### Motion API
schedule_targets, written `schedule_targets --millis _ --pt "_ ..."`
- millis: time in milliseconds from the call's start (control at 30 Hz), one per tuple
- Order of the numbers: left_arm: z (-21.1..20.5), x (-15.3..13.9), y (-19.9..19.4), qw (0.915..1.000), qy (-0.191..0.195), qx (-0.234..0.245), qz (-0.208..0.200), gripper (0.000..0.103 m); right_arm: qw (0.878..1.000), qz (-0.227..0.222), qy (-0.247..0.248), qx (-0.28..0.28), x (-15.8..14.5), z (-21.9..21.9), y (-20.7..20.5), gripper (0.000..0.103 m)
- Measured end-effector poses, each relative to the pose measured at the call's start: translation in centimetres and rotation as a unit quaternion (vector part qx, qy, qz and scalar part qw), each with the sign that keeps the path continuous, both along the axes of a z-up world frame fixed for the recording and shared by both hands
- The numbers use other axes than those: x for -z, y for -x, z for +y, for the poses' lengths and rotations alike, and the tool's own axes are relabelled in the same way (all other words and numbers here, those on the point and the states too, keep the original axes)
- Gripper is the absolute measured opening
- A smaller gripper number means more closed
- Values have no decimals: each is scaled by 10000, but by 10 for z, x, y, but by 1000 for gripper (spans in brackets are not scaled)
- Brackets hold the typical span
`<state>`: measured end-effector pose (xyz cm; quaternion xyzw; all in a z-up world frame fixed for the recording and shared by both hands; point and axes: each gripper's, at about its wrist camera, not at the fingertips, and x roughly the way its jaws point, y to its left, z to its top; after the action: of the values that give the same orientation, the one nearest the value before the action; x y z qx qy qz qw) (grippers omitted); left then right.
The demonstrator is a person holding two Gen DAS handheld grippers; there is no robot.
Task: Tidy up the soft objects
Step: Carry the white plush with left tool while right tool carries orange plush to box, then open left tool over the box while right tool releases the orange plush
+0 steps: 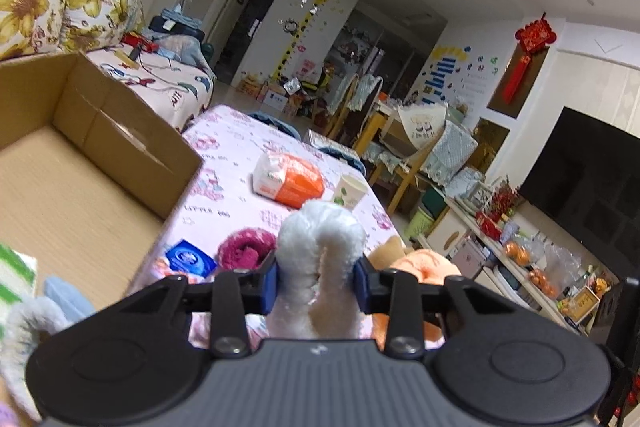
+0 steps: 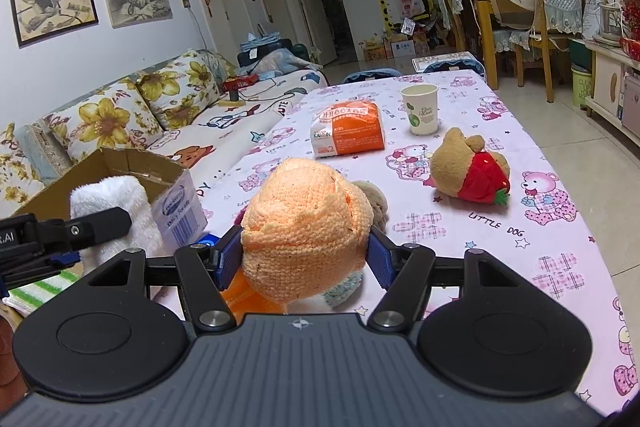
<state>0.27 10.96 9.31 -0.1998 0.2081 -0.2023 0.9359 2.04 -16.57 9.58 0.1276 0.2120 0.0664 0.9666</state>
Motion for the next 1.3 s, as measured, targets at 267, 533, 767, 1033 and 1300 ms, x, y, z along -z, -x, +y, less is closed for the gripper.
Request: schedule_targets --millis 267,533,767,1033,1300 --pt "26 -10 5 9985 101 -478 -260 35 9994 -199 -164 -236 -16 25 1 81" --pt "65 -14 8 9892 135 -1404 -389 35 9970 -257 -322 -661 -33 70 -9 81" --pt "86 -15 2 9757 -17 -2172 -300 35 9931 -350 -257 -1092 -47 112 -26 82" --pt "103 -10 -4 9659 -123 -2585 -39 36 9885 -198 69 -1497 -45 156 -49 86" --pt "111 -4 -4 9576 -145 -2862 298 60 9897 -181 241 -1396 -42 161 -46 101"
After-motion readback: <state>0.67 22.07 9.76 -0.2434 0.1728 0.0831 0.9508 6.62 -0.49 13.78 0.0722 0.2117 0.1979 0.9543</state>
